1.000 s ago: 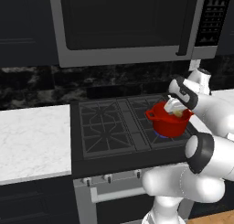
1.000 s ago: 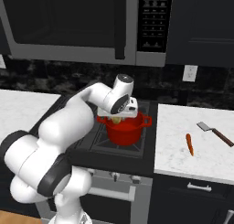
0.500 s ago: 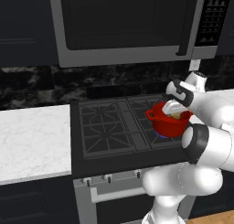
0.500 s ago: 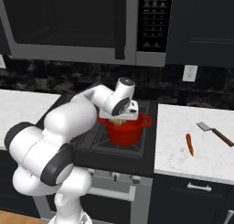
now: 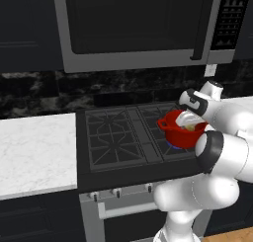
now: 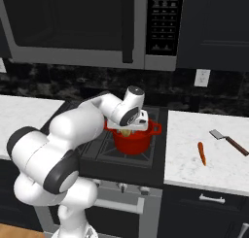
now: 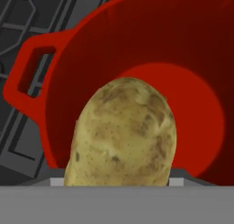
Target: Put the potato and carrot in the pot. Retrieve the spatula and lightly stir the vegetables in the pot.
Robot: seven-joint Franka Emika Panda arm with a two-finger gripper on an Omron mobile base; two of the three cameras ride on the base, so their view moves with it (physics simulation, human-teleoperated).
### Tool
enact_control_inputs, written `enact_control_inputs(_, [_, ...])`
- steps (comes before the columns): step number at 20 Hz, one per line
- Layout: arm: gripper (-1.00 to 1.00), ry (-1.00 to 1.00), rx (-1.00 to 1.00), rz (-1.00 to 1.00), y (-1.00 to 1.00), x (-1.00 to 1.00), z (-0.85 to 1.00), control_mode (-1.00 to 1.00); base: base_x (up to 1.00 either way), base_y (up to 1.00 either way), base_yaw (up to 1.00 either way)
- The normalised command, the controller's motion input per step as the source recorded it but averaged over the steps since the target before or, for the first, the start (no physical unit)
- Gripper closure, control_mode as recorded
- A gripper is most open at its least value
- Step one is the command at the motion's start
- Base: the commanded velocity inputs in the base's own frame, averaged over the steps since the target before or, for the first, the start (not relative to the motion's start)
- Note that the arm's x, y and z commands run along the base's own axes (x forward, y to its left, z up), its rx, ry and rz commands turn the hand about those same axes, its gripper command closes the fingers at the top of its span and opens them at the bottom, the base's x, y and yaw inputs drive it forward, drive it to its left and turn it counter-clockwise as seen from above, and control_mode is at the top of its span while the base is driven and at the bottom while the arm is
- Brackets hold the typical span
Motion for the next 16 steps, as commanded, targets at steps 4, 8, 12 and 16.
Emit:
enact_control_inputs(4, [1.0, 0.0, 0.0, 0.0, 0.0, 0.0, -0.15, -1.0, 0.0, 0.0, 0.0])
enact_control_inputs(8, [1.0, 0.0, 0.0, 0.0, 0.0, 0.0, -0.13, -1.0, 0.0, 0.0, 0.0])
enact_control_inputs(12, [-1.0, 0.0, 0.0, 0.0, 0.0, 0.0, -0.23, -1.0, 0.0, 0.0, 0.0])
enact_control_inputs(16, [-1.0, 0.0, 0.0, 0.0, 0.01, -0.01, -0.1, -1.0, 0.0, 0.0, 0.0])
